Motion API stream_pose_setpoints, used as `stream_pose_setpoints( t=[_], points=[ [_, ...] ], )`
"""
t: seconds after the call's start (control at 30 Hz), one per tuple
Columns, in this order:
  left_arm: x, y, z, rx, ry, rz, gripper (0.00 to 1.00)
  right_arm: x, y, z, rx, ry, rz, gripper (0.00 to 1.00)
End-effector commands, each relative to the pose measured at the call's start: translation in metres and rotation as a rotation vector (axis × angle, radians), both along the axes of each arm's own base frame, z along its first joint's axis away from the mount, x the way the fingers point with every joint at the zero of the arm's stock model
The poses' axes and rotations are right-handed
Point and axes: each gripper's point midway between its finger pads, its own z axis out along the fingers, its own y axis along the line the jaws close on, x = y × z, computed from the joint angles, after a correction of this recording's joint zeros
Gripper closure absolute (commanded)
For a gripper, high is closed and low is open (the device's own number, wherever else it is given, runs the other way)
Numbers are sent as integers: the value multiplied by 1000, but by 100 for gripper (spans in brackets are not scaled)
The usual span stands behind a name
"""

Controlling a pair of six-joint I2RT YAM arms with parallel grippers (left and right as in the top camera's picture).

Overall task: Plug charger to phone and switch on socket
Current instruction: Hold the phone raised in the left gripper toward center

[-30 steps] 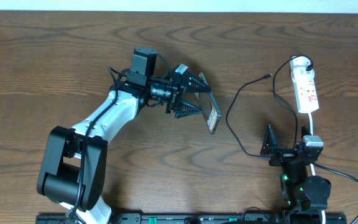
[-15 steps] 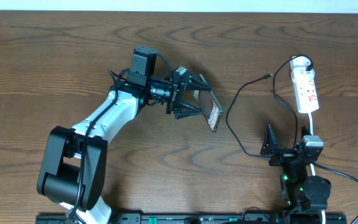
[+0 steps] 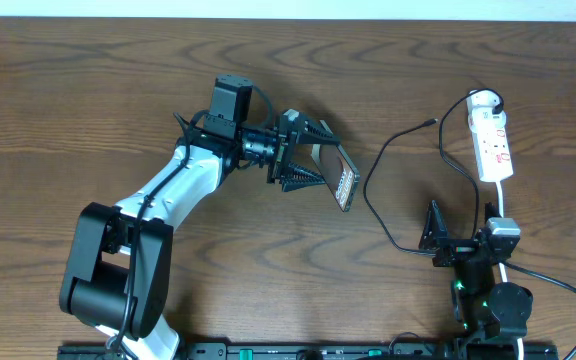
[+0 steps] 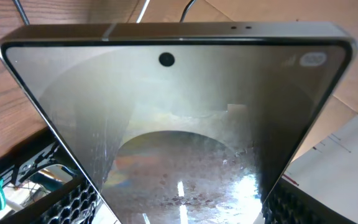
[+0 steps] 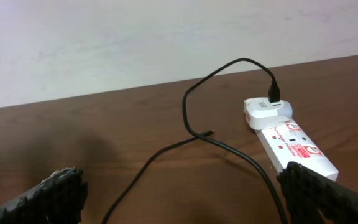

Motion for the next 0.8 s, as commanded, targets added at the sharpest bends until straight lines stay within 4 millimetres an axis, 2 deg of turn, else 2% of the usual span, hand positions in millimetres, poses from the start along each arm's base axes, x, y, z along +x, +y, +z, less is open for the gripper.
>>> stream_pose_setpoints(
  t=[0.0, 0.77],
  points=[
    [-9, 3, 25, -61, -24, -48, 34, 0, -1, 0, -12, 0, -6, 1],
    [-8, 3, 32, -93, -82, -68, 34, 0, -1, 0, -12, 0, -6, 1]
  ],
)
